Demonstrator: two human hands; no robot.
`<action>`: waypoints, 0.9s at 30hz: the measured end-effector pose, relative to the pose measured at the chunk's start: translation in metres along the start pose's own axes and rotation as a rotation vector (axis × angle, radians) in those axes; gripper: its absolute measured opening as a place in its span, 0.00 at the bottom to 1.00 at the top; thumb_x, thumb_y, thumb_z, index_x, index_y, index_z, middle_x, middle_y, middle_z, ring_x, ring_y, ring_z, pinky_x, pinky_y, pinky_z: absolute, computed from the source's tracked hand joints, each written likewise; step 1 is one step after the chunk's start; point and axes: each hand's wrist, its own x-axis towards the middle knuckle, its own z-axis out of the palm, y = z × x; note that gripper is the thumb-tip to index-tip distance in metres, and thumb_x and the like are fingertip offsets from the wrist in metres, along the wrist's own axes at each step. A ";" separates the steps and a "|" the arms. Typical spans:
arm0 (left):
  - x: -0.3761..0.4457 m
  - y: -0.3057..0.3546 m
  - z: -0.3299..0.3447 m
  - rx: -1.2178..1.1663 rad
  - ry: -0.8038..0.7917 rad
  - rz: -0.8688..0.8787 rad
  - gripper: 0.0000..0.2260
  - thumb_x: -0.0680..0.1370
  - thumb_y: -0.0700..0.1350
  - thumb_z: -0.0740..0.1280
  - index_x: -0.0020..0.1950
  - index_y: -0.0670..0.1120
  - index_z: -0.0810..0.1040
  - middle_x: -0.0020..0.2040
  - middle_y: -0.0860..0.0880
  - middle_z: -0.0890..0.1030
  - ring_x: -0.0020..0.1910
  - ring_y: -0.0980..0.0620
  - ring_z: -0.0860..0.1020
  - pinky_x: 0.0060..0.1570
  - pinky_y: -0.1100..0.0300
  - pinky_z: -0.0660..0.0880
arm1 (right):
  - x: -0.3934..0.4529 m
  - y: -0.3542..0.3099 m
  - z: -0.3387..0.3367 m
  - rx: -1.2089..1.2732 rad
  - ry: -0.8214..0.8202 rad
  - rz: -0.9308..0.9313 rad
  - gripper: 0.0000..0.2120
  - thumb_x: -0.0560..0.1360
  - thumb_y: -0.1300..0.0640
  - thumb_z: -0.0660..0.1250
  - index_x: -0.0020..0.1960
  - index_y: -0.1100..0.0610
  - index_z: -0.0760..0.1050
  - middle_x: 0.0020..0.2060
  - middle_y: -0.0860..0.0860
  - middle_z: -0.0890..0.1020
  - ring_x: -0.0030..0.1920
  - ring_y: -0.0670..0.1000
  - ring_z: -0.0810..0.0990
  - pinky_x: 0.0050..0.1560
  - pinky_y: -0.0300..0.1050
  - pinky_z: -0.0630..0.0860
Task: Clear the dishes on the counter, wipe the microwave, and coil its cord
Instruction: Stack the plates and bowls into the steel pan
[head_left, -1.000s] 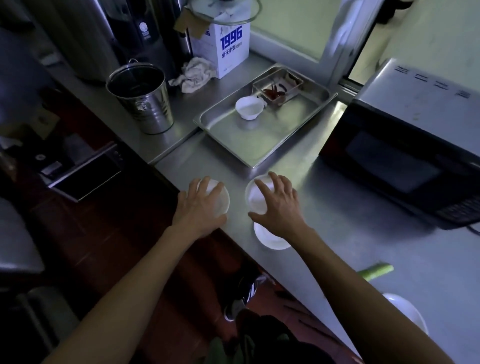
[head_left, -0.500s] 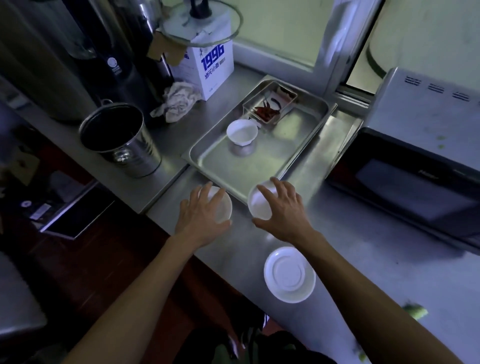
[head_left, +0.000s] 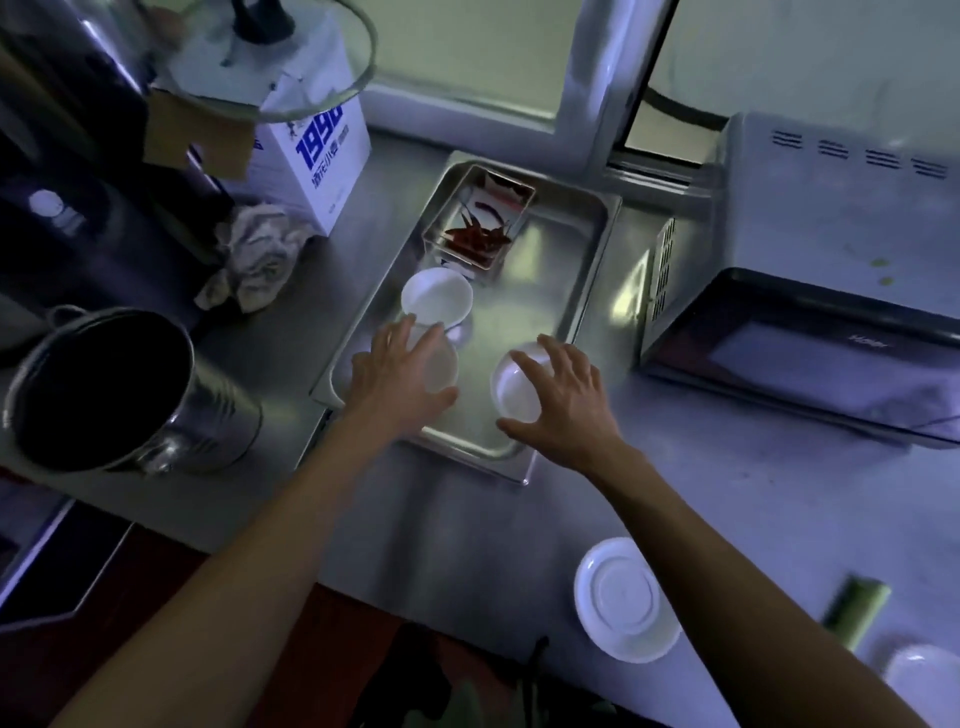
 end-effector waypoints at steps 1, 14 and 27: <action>0.011 -0.005 -0.002 0.002 -0.013 0.022 0.37 0.70 0.63 0.69 0.75 0.59 0.58 0.78 0.49 0.56 0.76 0.43 0.55 0.66 0.38 0.65 | 0.007 -0.005 0.000 0.005 -0.001 0.022 0.43 0.70 0.34 0.71 0.79 0.45 0.58 0.79 0.53 0.54 0.77 0.58 0.53 0.75 0.56 0.56; 0.113 -0.041 0.007 -0.005 -0.076 0.213 0.37 0.71 0.63 0.71 0.75 0.57 0.58 0.78 0.46 0.57 0.76 0.40 0.56 0.67 0.37 0.65 | 0.079 -0.047 0.024 0.020 0.003 0.238 0.42 0.69 0.33 0.71 0.77 0.44 0.60 0.79 0.53 0.57 0.76 0.59 0.55 0.74 0.58 0.59; 0.173 -0.037 0.026 -0.037 -0.142 0.259 0.38 0.70 0.63 0.71 0.75 0.56 0.59 0.77 0.46 0.59 0.76 0.39 0.56 0.68 0.33 0.61 | 0.119 -0.027 0.025 0.074 0.016 0.307 0.43 0.67 0.35 0.74 0.76 0.45 0.61 0.78 0.53 0.57 0.76 0.59 0.56 0.72 0.61 0.61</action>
